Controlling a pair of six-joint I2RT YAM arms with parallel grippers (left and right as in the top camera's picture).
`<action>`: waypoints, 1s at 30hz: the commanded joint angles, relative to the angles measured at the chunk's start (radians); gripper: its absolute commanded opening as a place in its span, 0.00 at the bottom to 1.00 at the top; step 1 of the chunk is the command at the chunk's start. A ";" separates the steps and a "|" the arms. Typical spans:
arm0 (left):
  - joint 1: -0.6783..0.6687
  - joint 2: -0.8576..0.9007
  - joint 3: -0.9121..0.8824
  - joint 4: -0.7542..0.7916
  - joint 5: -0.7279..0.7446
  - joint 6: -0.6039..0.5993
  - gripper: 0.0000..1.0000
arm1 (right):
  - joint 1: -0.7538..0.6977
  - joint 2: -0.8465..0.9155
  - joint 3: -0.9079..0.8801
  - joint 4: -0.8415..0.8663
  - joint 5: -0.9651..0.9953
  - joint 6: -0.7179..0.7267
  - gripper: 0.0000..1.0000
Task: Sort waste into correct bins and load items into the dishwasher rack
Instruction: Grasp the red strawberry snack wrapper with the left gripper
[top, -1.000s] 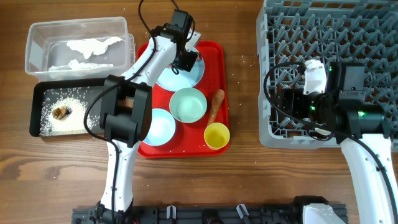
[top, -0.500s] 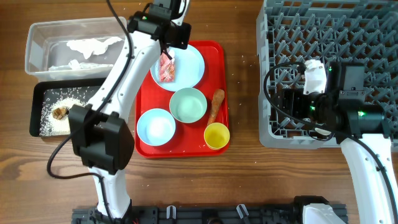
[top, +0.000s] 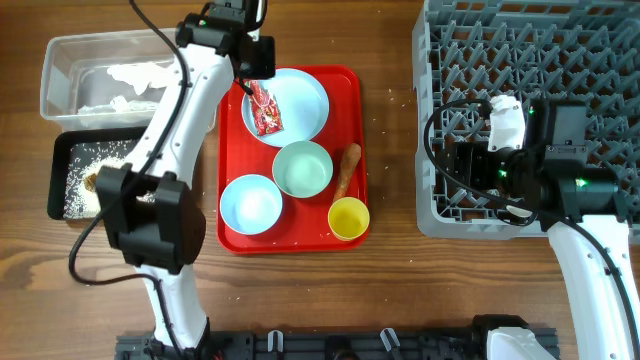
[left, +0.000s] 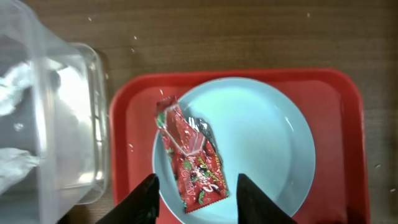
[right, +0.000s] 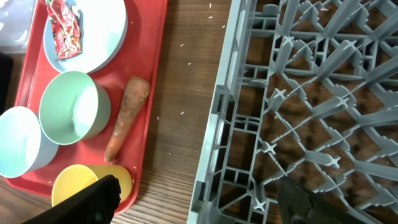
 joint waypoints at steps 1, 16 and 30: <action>-0.014 0.105 -0.019 -0.006 0.023 -0.141 0.45 | -0.003 0.008 0.023 0.002 0.002 -0.002 0.83; -0.049 0.225 -0.019 -0.023 -0.075 -0.307 0.65 | -0.003 0.008 0.023 0.003 0.003 -0.003 0.83; -0.049 0.311 -0.019 0.012 -0.075 -0.307 0.67 | -0.003 0.008 0.023 0.002 0.003 -0.003 0.83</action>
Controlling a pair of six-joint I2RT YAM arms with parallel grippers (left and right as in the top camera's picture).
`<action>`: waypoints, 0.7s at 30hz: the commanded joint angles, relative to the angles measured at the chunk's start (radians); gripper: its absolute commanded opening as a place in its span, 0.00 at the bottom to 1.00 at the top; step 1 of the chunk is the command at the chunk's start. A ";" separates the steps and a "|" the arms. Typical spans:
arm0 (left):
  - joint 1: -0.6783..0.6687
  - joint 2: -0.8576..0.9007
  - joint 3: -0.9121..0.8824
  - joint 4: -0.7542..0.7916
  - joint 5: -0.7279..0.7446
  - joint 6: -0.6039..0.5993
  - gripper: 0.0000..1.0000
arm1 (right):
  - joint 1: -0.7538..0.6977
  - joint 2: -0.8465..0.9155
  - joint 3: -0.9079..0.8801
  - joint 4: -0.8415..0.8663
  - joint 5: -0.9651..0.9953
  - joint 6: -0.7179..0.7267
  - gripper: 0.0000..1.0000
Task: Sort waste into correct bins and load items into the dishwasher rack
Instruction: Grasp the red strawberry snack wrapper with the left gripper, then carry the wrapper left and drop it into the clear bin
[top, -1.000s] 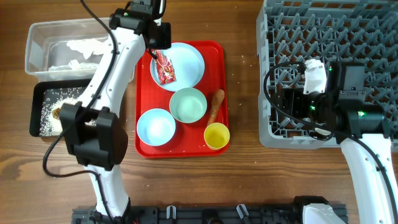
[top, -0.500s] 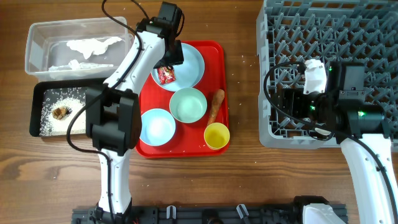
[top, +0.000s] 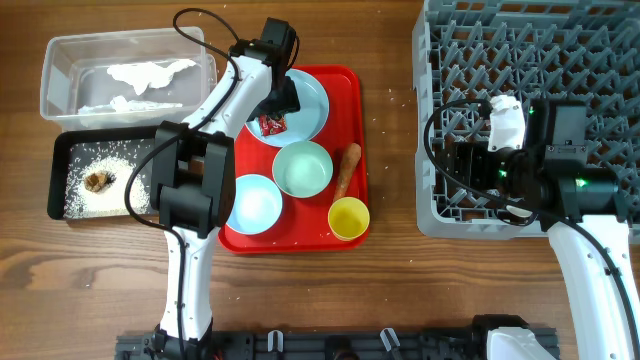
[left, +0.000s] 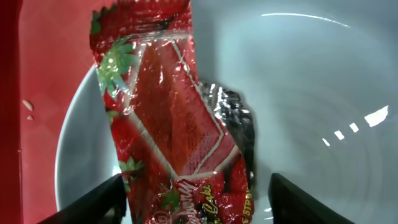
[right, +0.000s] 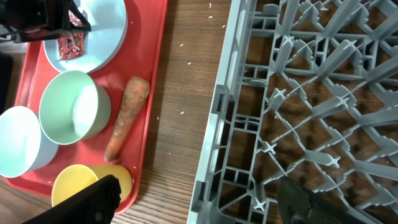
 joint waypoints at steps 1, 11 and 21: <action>0.003 0.040 -0.003 0.005 -0.018 -0.017 0.58 | -0.003 0.008 0.023 0.002 0.003 -0.002 0.83; 0.005 0.016 0.014 -0.026 0.002 -0.013 0.04 | -0.003 0.008 0.023 0.002 0.003 -0.002 0.83; 0.112 -0.306 0.115 -0.069 -0.027 0.014 0.04 | -0.003 0.008 0.023 0.003 0.003 -0.002 0.83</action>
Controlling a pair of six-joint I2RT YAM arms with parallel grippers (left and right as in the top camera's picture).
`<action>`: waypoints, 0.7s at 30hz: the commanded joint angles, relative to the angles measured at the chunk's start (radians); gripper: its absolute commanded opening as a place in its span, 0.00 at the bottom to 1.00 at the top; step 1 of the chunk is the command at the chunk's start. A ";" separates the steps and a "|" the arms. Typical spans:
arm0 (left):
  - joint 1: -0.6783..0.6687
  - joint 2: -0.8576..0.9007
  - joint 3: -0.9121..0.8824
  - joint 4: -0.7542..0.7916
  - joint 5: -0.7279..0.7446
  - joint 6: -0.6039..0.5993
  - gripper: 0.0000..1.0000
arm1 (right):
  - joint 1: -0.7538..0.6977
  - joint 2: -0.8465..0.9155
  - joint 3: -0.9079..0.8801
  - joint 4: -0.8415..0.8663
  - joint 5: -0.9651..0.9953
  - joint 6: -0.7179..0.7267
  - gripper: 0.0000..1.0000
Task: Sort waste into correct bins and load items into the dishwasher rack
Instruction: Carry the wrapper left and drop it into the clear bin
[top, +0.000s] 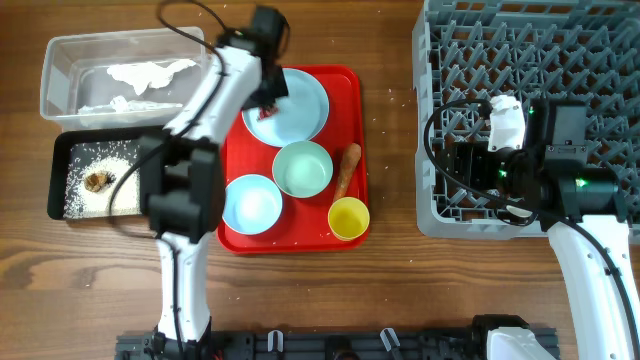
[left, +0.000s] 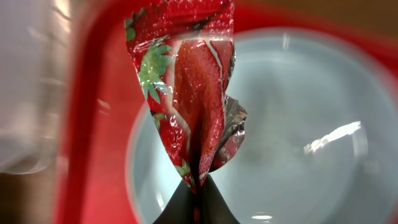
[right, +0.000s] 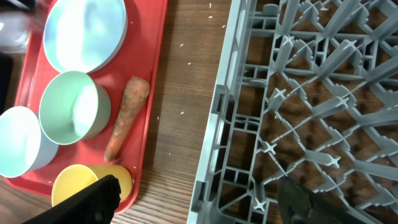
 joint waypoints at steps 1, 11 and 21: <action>0.085 -0.220 0.057 0.009 -0.058 0.020 0.04 | -0.003 0.008 0.023 0.003 0.003 -0.003 0.83; 0.330 -0.156 0.051 0.034 -0.116 0.019 0.05 | -0.003 0.008 0.023 0.004 0.003 -0.003 0.83; 0.366 -0.098 0.058 0.047 -0.057 0.020 1.00 | -0.003 0.008 0.023 0.008 0.003 -0.002 0.84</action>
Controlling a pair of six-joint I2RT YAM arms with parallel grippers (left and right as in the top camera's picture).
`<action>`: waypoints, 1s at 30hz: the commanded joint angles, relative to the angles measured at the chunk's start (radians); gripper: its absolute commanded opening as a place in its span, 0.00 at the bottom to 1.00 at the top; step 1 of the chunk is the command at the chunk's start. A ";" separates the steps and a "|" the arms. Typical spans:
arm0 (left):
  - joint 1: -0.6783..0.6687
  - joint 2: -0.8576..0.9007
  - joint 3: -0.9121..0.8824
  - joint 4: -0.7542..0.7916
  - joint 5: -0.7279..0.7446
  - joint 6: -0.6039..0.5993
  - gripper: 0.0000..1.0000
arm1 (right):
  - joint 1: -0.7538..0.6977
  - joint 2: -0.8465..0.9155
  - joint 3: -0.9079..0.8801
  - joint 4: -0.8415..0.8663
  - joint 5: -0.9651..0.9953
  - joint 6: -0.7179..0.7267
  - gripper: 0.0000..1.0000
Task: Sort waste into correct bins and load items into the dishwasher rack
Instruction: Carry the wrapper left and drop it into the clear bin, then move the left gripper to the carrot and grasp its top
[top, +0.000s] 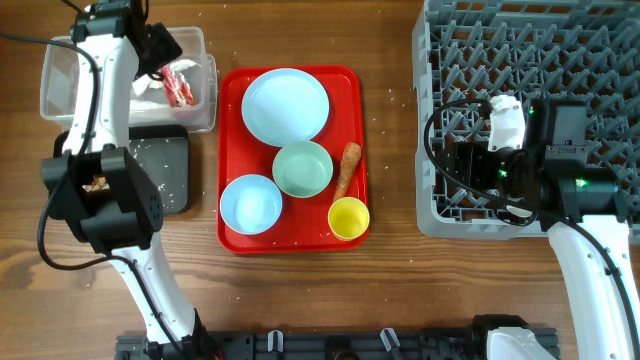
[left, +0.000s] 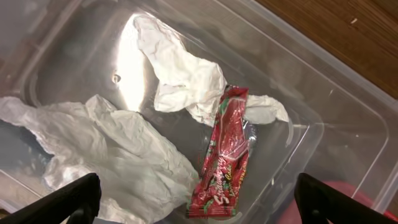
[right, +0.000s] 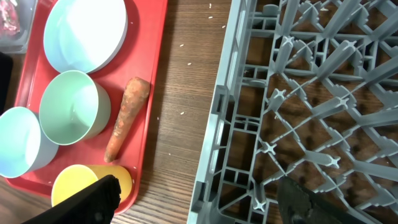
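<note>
The red strawberry wrapper (left: 227, 149) lies in the clear bin (top: 60, 70) at the back left, among crumpled white paper (left: 106, 155). My left gripper (left: 198, 210) hangs open over that bin, above the wrapper (top: 179, 86), holding nothing. On the red tray (top: 232, 140) sit a pale blue plate (top: 286, 105), a green bowl (top: 302, 168), a blue bowl (top: 250, 203), a yellow cup (top: 348, 218) and a carrot (top: 346, 168). My right gripper (right: 196, 205) is open over the left edge of the grey dishwasher rack (top: 520, 40), empty.
A black tray (top: 165, 175) with crumbs lies in front of the clear bin, partly hidden by my left arm. Bare wooden table separates the red tray from the rack. Small crumbs dot the table.
My left gripper was shut on the wrapper above the plate. It is now open over the clear bin, and the wrapper lies inside. The right arm has not moved.
My left gripper was open above the wrapper on the blue plate, then close over it with its fingers either side. Then it was shut on the wrapper, lifted off the plate. Now the wrapper lies released in the clear bin and the plate is bare.
</note>
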 joint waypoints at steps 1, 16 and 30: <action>-0.010 -0.051 0.008 0.005 0.035 0.002 1.00 | -0.003 0.008 0.023 0.009 0.003 -0.003 0.84; -0.204 -0.251 0.005 -0.380 0.327 0.036 0.96 | -0.003 0.008 0.023 0.054 -0.001 0.084 1.00; -0.579 -0.178 0.001 -0.341 0.241 0.085 0.92 | -0.003 0.008 0.023 0.053 0.007 0.103 0.99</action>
